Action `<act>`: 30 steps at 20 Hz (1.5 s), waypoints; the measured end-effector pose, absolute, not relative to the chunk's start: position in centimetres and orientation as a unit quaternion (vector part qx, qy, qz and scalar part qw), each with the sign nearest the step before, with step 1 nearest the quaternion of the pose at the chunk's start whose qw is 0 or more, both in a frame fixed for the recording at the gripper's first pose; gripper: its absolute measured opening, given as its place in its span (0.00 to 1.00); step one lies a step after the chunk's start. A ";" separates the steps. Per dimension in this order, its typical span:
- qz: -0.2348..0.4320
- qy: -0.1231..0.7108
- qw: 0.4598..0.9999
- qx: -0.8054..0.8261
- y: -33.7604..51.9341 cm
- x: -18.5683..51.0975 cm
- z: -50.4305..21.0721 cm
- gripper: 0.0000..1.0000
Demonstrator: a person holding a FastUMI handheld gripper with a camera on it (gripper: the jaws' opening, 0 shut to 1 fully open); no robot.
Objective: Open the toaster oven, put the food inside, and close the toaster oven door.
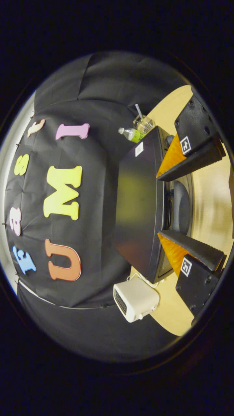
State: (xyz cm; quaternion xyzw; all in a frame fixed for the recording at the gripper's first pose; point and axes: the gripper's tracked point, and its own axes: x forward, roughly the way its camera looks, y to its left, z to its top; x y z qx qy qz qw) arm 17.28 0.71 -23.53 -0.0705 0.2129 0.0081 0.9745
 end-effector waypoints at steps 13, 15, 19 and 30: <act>0.019 0.259 0.965 -0.047 0.1 13.0 -25.5 0.98; 0.019 0.258 0.964 -0.054 0.1 11.6 -26.0 0.98; 0.017 0.264 0.963 -0.046 -0.4 9.0 -27.9 0.98; 0.027 0.291 0.956 -0.035 -1.6 4.1 -36.1 0.96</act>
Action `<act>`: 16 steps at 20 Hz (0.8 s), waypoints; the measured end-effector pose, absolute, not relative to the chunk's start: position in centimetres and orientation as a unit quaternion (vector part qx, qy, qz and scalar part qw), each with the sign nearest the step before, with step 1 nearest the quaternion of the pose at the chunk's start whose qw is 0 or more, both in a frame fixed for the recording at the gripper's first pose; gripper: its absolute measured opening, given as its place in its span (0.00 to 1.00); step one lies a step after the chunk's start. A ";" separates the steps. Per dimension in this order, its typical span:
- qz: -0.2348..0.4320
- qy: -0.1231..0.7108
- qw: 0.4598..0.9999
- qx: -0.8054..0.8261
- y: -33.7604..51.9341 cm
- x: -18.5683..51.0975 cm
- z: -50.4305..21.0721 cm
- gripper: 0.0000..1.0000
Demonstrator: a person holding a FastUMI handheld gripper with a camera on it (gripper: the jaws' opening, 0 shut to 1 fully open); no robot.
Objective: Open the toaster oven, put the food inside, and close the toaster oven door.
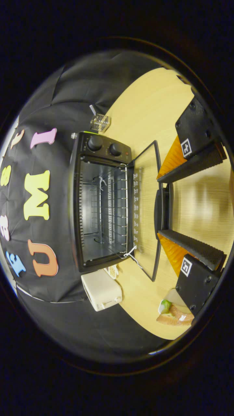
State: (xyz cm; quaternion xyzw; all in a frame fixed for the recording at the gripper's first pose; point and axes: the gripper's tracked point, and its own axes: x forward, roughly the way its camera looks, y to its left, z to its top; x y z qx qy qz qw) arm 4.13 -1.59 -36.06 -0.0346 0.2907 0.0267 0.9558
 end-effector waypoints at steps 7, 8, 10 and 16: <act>0.050 0.289 0.956 -0.019 -1.6 3.1 -35.8 0.94; 0.061 0.280 0.958 -0.021 -1.1 2.9 -34.9 0.93; 0.095 0.273 0.957 -0.027 0.7 1.7 -33.3 0.92; 0.241 0.316 0.918 0.013 8.3 -3.3 -30.3 0.91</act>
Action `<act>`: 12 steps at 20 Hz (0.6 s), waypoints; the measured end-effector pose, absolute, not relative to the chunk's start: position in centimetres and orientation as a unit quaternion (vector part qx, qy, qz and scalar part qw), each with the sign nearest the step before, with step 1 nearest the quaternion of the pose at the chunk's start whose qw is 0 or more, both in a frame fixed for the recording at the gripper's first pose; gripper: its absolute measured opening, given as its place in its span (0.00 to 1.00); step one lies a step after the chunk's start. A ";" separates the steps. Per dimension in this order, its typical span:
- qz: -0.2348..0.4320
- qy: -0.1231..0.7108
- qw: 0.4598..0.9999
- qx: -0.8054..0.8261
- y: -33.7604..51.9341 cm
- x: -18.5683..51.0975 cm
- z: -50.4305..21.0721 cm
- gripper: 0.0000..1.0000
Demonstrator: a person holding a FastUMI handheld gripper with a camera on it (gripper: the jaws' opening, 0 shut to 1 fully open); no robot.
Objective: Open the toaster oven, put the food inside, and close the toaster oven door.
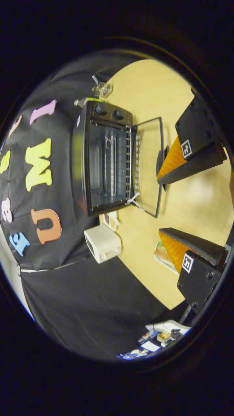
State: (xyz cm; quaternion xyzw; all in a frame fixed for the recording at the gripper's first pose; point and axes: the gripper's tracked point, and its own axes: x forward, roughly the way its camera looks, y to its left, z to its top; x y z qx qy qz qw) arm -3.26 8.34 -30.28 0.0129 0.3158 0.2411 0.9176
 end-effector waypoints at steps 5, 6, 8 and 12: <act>0.312 0.392 0.865 0.045 13.4 -6.9 -31.4 0.90; 0.319 0.404 0.856 0.053 14.2 -7.3 -31.6 0.90; 0.314 0.433 0.844 0.042 14.9 -7.4 -32.9 0.90; 0.315 0.478 0.816 0.071 15.5 -7.3 -33.8 0.89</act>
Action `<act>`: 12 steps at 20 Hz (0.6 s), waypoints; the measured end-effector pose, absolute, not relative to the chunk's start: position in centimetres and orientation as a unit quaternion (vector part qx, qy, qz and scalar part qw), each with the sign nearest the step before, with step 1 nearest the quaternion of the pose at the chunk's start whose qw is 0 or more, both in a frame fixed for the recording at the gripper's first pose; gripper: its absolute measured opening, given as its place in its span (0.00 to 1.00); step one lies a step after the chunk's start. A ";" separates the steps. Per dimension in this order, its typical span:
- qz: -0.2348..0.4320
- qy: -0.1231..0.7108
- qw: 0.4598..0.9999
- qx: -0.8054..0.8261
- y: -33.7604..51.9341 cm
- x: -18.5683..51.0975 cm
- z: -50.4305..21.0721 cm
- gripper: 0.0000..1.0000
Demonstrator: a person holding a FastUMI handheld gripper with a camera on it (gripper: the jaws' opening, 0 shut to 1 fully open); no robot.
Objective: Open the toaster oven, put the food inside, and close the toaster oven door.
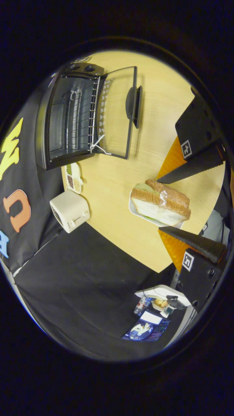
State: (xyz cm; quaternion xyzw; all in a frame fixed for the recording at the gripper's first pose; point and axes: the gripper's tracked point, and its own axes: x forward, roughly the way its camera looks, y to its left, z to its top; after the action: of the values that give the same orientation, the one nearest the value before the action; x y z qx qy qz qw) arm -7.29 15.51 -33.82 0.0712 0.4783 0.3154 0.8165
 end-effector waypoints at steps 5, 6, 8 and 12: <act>0.303 0.547 0.763 0.168 15.8 -6.4 -34.2 0.66; 0.305 0.562 0.746 0.187 15.9 -6.5 -34.6 0.60; 0.304 0.577 0.726 0.217 16.3 -6.7 -34.6 0.58; 0.304 0.590 0.723 0.191 15.7 -7.4 -35.5 0.52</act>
State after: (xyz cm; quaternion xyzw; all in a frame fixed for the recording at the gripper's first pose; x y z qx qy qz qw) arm -7.40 15.72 -35.46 0.1914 0.5899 0.3044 0.7230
